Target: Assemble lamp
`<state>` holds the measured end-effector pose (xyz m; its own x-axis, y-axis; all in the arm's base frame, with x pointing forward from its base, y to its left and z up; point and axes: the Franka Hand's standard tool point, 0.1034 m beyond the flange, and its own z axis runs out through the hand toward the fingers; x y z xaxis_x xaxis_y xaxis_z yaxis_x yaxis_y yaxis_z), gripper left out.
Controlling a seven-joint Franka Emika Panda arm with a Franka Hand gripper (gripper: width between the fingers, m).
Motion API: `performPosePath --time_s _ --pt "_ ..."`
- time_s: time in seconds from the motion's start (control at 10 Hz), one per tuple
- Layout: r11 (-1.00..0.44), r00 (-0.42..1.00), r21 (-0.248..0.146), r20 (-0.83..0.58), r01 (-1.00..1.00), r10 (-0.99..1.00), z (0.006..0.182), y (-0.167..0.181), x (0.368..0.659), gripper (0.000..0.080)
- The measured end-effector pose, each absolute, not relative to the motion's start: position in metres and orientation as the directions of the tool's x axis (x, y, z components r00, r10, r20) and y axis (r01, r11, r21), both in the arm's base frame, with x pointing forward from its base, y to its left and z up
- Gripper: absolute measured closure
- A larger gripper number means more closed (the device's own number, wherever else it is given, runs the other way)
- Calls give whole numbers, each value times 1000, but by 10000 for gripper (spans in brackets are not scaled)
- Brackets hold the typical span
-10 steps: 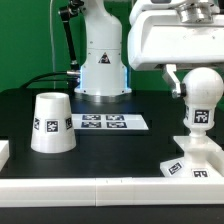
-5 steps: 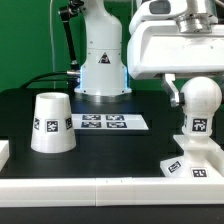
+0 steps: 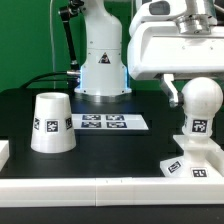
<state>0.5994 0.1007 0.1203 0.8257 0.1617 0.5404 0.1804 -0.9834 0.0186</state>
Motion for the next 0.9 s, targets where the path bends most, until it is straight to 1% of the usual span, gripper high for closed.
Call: performPosePath --time_s 0.1,0.2,0.3,0.5,0.7,0.9 --pt "-983 826 19 540 180 162 120 101 599 112" --pt "-983 826 19 540 180 162 120 101 599 103" --pt "-983 826 19 540 181 162 122 100 597 103" --pt "-982 824 16 541 187 166 136 104 594 101" --pt "-983 827 16 538 184 163 147 99 596 101" --pt "-982 845 8 507 190 168 143 101 594 101"
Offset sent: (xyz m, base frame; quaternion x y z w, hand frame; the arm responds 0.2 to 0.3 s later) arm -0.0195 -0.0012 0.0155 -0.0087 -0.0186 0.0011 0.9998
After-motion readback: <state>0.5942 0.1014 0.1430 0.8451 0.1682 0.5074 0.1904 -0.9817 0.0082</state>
